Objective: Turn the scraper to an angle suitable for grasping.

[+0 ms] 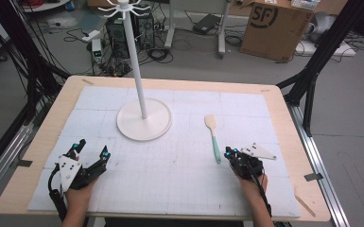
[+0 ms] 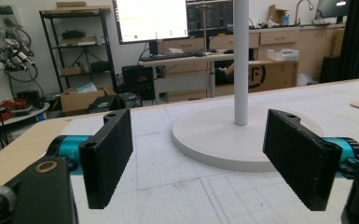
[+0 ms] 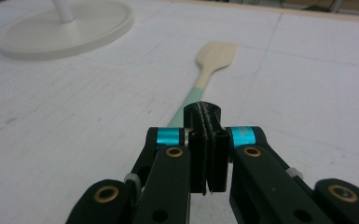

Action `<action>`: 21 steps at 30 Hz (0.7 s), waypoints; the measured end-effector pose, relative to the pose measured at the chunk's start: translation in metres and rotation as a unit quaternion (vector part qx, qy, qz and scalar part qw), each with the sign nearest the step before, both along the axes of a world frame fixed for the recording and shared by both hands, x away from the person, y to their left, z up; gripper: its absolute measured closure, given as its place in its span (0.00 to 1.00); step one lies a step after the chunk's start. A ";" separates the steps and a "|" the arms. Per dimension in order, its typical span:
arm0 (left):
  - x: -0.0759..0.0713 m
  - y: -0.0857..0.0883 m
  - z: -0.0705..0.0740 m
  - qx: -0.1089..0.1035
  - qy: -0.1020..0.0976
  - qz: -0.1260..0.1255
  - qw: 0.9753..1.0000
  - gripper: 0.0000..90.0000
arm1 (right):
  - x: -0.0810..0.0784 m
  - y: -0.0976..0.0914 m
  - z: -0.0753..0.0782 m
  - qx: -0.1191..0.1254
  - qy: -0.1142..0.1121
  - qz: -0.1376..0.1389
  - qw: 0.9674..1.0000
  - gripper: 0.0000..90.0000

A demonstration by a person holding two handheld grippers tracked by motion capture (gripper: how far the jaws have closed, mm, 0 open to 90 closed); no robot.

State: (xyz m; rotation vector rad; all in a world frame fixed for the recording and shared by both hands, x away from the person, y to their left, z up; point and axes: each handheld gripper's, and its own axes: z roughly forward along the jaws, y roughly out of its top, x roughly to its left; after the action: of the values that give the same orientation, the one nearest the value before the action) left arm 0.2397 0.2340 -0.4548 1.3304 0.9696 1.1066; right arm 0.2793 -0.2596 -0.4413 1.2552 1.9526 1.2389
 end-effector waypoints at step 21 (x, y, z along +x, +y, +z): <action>-0.001 -0.002 0.000 0.008 -0.005 0.001 1.000 0.28 | 0.034 0.014 -0.003 -0.022 0.025 -0.016 0.999 1.00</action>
State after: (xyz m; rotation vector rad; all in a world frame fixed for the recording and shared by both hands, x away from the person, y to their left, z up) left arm 0.2382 0.2321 -0.4549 1.3356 0.9567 1.1222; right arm 0.3136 -0.2457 -0.4447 1.3021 1.9774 1.1532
